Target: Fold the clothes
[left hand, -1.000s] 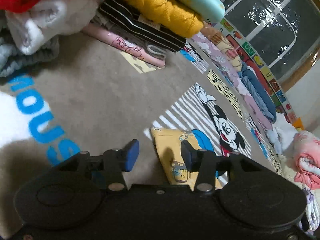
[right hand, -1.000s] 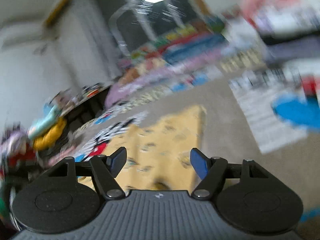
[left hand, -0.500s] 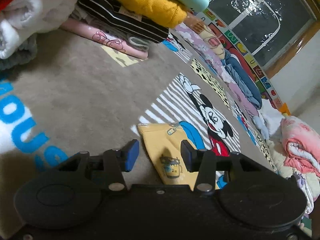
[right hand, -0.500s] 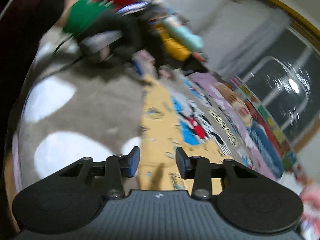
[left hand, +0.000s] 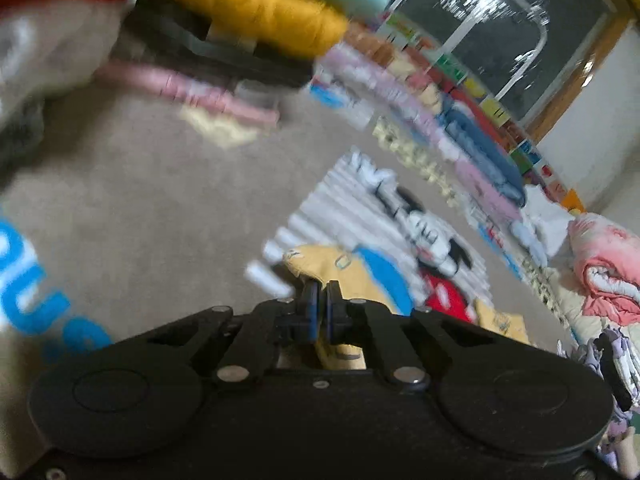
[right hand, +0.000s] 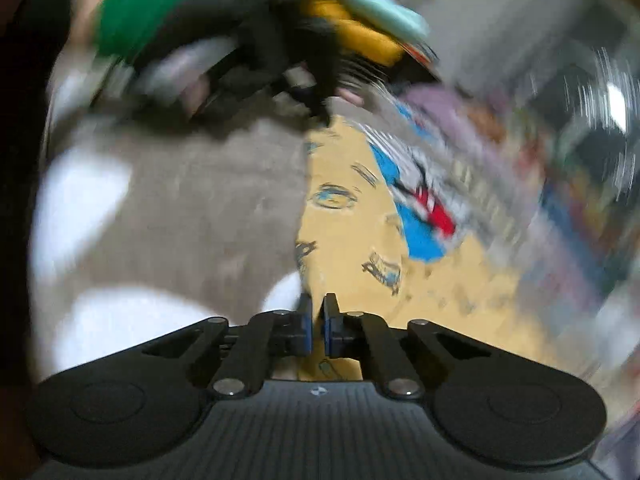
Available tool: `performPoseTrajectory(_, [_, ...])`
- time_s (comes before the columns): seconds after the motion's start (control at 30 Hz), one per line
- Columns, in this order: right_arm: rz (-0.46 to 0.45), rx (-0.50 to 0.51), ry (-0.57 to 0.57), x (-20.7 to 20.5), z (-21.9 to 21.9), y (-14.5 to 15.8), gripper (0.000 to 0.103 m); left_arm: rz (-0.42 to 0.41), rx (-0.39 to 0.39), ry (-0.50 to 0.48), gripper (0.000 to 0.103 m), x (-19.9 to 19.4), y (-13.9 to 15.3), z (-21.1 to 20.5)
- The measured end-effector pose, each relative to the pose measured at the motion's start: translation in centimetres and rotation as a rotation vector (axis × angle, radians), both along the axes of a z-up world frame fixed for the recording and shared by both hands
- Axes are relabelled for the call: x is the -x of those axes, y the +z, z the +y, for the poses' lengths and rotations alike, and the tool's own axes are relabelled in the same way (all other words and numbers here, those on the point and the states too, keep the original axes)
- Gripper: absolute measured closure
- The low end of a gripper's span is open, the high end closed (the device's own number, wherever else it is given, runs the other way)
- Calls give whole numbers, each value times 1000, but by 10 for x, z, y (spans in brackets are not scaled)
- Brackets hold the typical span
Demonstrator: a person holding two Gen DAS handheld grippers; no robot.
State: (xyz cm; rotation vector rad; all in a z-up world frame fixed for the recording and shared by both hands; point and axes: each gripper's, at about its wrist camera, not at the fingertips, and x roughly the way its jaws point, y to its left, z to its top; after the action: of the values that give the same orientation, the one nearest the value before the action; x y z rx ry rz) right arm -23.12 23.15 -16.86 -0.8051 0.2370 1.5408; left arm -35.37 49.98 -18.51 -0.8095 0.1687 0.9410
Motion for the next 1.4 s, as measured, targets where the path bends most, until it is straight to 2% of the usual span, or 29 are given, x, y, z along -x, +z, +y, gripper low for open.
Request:
performPoseTrajectory(0.03, [116, -18, -4, -13, -4, 9, 97, -10, -29, 6, 102, 4, 6, -2])
performPoseTrajectory(0.1, [240, -35, 5, -30, -16, 20, 97, -4, -41, 5, 102, 8, 7, -2])
performPoseTrajectory(0.13, [269, -40, 10, -33, -20, 23, 97, 20, -25, 5, 102, 7, 3, 0])
performPoseTrajectory(0.17, [241, -39, 14, -29, -21, 22, 97, 48, -4, 5, 102, 5, -1, 3])
performPoseTrajectory(0.2, [213, -37, 19, -25, -22, 20, 91, 79, 20, 11, 100, 4, -6, 5])
performPoseTrajectory(0.23, [185, -36, 23, -21, -23, 19, 80, 108, 48, 29, 100, 4, -11, 8])
performPoseTrajectory(0.27, [157, -35, 28, -16, -24, 18, 77, 107, 56, 38, 100, 5, -12, 8])
performPoseTrajectory(0.47, [-11, -27, 55, 9, -30, 10, 69, 109, 58, 68, 96, 11, -9, 6])
performPoseTrajectory(0.5, [-16, -24, 51, 10, -29, 8, 61, 101, 75, 63, 93, 11, -10, 7])
performPoseTrajectory(0.53, [17, -17, 33, 5, -25, 5, 55, 91, 92, 58, 88, 11, -11, 8])
performPoseTrajectory(0.57, [50, -10, 16, 0, -21, 3, 54, 74, 102, 55, 86, 12, -13, 8])
performPoseTrajectory(0.67, [150, 11, -37, -16, -9, -5, 60, 28, 118, 49, 85, 15, -13, 9])
performPoseTrajectory(0.73, [160, 18, -44, -16, -9, -6, 78, 8, 124, 40, 85, 14, -15, 9])
performPoseTrajectory(0.77, [161, 27, -34, -14, -10, -6, 82, 23, 109, 31, 86, 11, -15, 8])
performPoseTrajectory(0.8, [171, 39, -28, -14, -10, -6, 87, 42, 92, 23, 102, 7, -14, 7])
performPoseTrajectory(0.83, [186, 54, -20, -15, -11, -6, 88, 61, 75, 14, 103, 3, -13, 6])
performPoseTrajectory(1.03, [208, 151, 26, -17, -9, 1, 88, 118, -67, 29, 103, 0, 6, -8])
performPoseTrajectory(1.17, [237, 187, 34, -21, -15, -1, 89, 226, -31, 30, 102, -7, -4, -4])
performPoseTrajectory(1.2, [249, 185, 33, -22, -16, 0, 89, 252, -14, 31, 97, -8, -8, -2])
performPoseTrajectory(1.23, [265, 164, 32, -22, -19, 5, 90, 269, -31, 48, 94, -9, -5, -5])
performPoseTrajectory(1.27, [282, 144, 31, -23, -22, 9, 90, 271, -53, 34, 84, -11, -1, -9])
performPoseTrajectory(1.3, [299, 123, 29, -23, -24, 14, 90, 271, -75, 17, 80, -13, 3, -13])
performPoseTrajectory(1.4, [330, 51, 16, -22, -32, 27, 88, 270, -142, -36, 80, -19, 15, -26])
